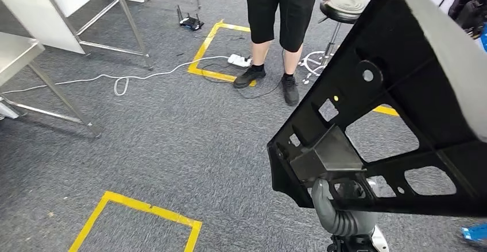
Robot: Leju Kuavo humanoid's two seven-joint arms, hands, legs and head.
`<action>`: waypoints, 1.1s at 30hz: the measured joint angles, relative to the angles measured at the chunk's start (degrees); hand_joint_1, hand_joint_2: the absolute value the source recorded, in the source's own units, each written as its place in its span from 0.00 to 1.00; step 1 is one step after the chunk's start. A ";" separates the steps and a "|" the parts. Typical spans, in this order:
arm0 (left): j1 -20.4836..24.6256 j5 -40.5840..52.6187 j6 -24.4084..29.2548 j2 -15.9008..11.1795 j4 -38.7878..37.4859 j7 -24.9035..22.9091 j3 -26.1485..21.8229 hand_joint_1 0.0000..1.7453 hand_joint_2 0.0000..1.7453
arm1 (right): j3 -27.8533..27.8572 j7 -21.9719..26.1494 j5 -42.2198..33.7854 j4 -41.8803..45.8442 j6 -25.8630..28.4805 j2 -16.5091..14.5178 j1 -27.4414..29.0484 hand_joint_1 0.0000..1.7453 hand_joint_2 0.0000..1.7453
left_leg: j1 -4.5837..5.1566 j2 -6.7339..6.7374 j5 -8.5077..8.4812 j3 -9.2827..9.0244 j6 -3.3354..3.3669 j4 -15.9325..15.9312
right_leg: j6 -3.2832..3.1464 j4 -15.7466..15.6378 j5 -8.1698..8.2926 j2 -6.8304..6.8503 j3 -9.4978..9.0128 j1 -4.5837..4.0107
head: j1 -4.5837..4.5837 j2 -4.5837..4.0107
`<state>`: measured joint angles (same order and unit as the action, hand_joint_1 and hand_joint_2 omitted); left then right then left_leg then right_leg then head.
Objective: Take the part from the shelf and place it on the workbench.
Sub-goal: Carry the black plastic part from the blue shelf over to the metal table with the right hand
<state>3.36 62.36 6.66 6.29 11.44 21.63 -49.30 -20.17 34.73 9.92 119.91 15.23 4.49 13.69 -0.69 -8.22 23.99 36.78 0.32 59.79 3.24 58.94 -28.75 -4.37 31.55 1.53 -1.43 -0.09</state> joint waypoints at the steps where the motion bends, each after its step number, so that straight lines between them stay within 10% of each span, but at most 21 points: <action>1: -0.14 0.00 0.03 -0.01 0.00 0.03 -0.05 0.00 1.00 | 0.01 0.01 0.00 0.00 0.00 0.00 -0.03 1.00 1.00 | -0.11 -0.59 -0.30 0.12 -0.43 -0.32 | -0.63 -0.04 0.27 0.69 -0.09 0.00 | -0.02 0.00; 3: -0.41 0.03 0.03 -0.06 -0.01 0.04 -0.21 0.00 1.00 | 0.04 0.00 -0.01 -0.01 0.00 -0.03 -0.13 1.00 1.00 | -0.16 0.58 0.06 0.68 -1.00 0.35 | -1.58 -0.24 0.75 2.09 -0.33 0.21 | -0.14 0.00; 6: -0.25 0.22 -0.07 -0.07 -0.01 0.07 -0.32 0.00 1.00 | 0.09 0.00 -0.01 -0.02 0.00 -0.14 -0.07 1.00 1.00 | 0.05 6.27 5.56 4.58 -1.31 9.28 | -2.47 -0.37 0.99 4.67 -0.27 0.11 | -0.65 0.00; 9: -0.14 0.45 -0.17 -0.01 -0.01 0.10 -0.32 0.00 1.00 | 0.13 0.00 0.00 -0.06 -0.01 -0.14 -0.05 1.00 1.00 | -0.05 7.75 8.05 6.88 -1.56 15.83 | -2.78 -0.35 0.89 7.47 -0.29 -0.25 | -0.70 0.00; 14: 0.03 0.55 -0.50 -0.10 0.00 0.75 -0.34 0.00 1.00 | 0.13 -0.01 0.00 -0.07 -0.03 -0.13 -0.24 1.00 1.00 | 0.36 11.87 2.45 -1.77 -0.77 1.20 | -2.07 -0.21 0.34 10.92 -0.74 -0.90 | -0.57 0.00; 17: 0.06 0.66 -0.83 -0.11 -0.01 1.54 -0.34 0.00 1.00 | 0.10 -0.05 0.00 -0.07 -0.12 -0.10 -0.57 1.00 1.00 | 0.62 10.43 2.09 -1.56 0.34 0.29 | -1.24 -0.27 0.20 12.05 -0.82 -1.02 | -0.38 0.00; 21: 0.39 0.97 -1.02 -0.05 0.02 2.03 -0.36 0.00 1.00 | 0.07 -0.19 0.02 -0.09 -0.20 0.04 -0.76 1.00 1.00 | 0.03 7.65 1.26 -1.26 1.72 -0.19 | -1.35 7.95 -4.12 5.90 2.90 -0.78 | 0.00 0.00; 24: 0.68 1.09 -1.02 0.04 0.02 2.15 -0.36 0.00 1.00 | 0.06 -0.26 0.00 -0.24 -0.20 0.19 -0.75 1.00 1.00 | 0.01 5.06 0.91 -0.78 1.96 -0.18 | -1.16 15.95 -6.63 4.64 6.99 -0.67 | 0.16 0.00; 28: 0.71 1.11 -1.02 0.14 -0.01 2.19 -0.36 0.00 1.00 | 0.05 -0.42 -0.01 -0.32 -0.20 0.28 -0.82 1.00 1.00 | -0.05 1.58 0.40 -0.57 1.14 -0.08 | 0.51 3.33 -1.17 1.40 1.17 0.07 | 0.26 0.00; 30: 0.71 1.11 -1.01 0.15 -0.01 2.19 -0.37 0.00 1.00 | 0.03 -0.50 -0.02 -0.35 -0.20 0.31 -0.85 1.00 1.00 | 0.09 0.36 0.06 -0.26 0.37 -0.18 | 0.02 -0.11 -0.08 -0.11 -0.43 0.10 | 0.29 0.00; 33: 0.37 1.10 -0.90 0.09 -0.01 2.19 -0.41 0.00 1.00 | 0.03 -0.51 -0.03 -0.37 -0.20 0.38 -0.94 1.00 1.00 | -0.01 0.08 -0.37 0.24 -0.78 -0.42 | -1.36 -0.32 0.52 1.88 -0.76 0.04 | 0.26 0.00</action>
<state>3.73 63.46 5.76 6.39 11.43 23.82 -49.71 -20.14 34.22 9.90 119.54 15.04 4.86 12.75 -0.70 -8.14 23.63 37.02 -0.46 59.37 1.88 58.62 -28.24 -2.49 30.79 1.57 -1.16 -0.09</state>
